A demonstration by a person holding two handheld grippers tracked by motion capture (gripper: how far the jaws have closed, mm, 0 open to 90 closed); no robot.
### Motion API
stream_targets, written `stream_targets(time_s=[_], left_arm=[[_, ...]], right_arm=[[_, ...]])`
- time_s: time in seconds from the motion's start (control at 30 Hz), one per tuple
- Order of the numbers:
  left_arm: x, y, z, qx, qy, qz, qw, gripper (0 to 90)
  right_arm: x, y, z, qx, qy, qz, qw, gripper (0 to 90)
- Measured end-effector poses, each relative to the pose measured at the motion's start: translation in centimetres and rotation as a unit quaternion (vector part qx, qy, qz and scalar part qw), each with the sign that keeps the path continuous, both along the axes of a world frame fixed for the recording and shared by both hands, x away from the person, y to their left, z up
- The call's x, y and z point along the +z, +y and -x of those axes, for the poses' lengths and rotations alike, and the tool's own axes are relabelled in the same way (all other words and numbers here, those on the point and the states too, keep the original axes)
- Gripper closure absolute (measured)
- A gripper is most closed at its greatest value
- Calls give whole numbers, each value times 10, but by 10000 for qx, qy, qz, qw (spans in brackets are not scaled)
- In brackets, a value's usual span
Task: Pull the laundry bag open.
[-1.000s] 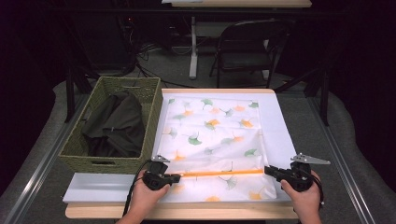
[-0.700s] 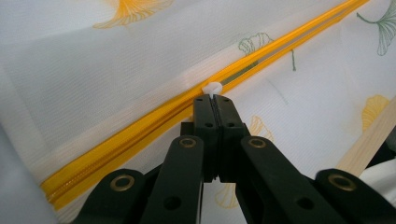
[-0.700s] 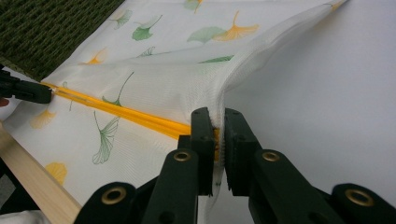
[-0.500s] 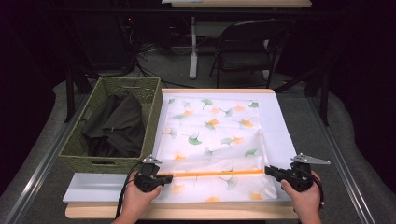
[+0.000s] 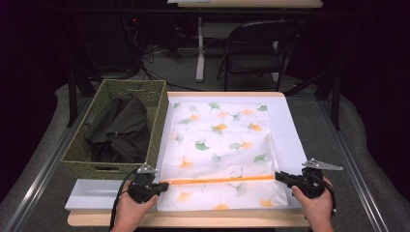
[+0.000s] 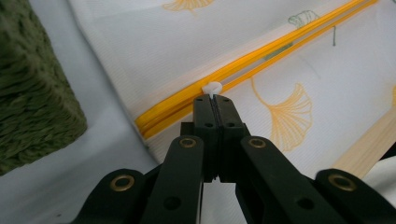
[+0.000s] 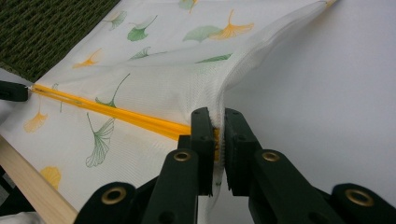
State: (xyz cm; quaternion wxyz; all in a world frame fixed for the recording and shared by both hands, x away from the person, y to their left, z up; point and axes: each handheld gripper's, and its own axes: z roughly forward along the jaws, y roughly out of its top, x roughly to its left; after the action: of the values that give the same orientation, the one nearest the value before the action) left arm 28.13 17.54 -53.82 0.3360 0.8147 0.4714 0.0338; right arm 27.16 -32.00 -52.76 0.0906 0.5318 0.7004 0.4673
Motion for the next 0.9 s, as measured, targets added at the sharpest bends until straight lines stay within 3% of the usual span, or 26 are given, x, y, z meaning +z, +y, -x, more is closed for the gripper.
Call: stream_targets(time_s=[0.6,0.9], left_arm=[[-1,14,1,183,-34,-67,9998,896],[0,12,5,194,-323,-352,9987,896]], right_arm=[[-6,-9,-3,-153,127,44,9998,839],[-11,-8,-6,-111,265,110,9995,839]])
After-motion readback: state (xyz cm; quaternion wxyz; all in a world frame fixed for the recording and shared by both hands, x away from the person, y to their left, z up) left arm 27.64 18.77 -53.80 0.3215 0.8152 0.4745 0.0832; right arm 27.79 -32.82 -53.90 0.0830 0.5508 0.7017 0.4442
